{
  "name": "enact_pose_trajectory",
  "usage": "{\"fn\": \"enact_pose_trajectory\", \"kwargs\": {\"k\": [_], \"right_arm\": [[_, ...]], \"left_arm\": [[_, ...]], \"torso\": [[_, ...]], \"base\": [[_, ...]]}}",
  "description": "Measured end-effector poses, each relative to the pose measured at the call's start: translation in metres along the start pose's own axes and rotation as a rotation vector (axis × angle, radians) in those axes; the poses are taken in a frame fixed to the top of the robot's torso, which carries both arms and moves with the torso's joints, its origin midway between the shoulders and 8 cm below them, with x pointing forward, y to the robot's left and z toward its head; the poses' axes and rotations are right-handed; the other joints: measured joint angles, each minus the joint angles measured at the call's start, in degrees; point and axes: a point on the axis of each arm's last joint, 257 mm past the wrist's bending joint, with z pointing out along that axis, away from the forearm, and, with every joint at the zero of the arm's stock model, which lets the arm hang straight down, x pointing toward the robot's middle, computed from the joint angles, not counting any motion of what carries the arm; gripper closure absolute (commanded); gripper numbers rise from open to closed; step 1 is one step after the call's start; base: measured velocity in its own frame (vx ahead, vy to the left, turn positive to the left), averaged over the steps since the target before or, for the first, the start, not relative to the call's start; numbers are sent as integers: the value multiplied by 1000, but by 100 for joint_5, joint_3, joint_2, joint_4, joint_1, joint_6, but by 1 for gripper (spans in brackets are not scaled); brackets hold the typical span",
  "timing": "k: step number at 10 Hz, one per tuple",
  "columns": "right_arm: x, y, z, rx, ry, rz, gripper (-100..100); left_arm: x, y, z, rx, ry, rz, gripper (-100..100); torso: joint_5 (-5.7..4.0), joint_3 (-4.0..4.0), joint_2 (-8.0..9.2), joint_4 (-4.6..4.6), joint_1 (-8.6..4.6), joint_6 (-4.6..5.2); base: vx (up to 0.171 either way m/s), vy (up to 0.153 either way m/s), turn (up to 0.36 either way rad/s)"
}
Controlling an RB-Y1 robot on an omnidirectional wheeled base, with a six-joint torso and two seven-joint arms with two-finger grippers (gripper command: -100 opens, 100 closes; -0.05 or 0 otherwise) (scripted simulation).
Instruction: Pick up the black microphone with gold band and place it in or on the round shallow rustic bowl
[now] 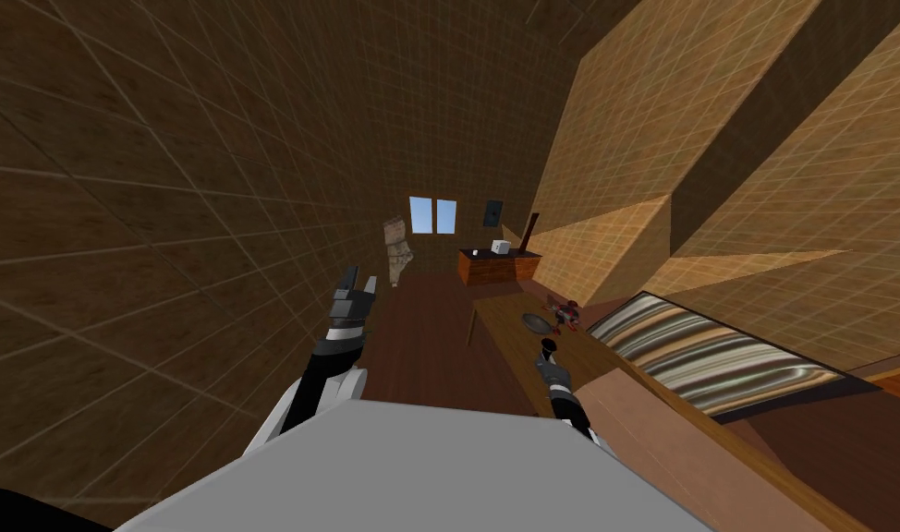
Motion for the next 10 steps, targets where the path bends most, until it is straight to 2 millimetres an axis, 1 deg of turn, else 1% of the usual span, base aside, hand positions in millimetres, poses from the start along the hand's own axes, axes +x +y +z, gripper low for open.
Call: {"fn": "enact_pose_trajectory", "kwargs": {"k": [2, 3, 4, 5, 6, 8, 9, 10], "right_arm": [[-19, -24, 7, 44, -50, 6, 100], [-24, -29, 7, 51, -65, 6, 100], [-35, -40, 7, 74, -88, 10, 100], [-40, -53, 9, 96, -108, 15, 100], [-50, -63, 6, 113, -136, 17, 100], [-67, -87, 12, 150, -171, 25, 100], [-72, -94, 11, 165, -183, 30, 100], [-75, -101, 11, 182, -190, 34, 100]], "left_arm": [[0, 0, 0, 0, 0, 0, 0], [0, 0, 0, 0, 0, 0, 0], [0, 0, 0, 0, 0, 0, 0], [0, 0, 0, 0, 0, 0, 0], [0, 0, 0, 0, 0, 0, 0], [0, 0, 0, 0, 0, 0, 0], [0, 0, 0, 0, 0, 0, 0], [0, 0, 0, 0, 0, 0, 0]], "torso": [[-1, -12, -21, -4, -7, 0], [-5, -6, -7, -4, 0, -1], [3, -13, -30, 1, -5, -4], [-5, -25, -47, -7, -23, -5], [-5, -26, -50, -5, -34, -5], [-9, -37, -69, -8, -31, -13], [-12, -33, -58, -9, -34, -10], [-13, -28, -51, -8, -35, -8]], "base": [[128, -1, 10], [190, -8, 28], [235, -53, 30], [229, -84, 34], [258, -71, 54], [249, -69, 50], [210, -76, 40], [96, -35, 16]]}}
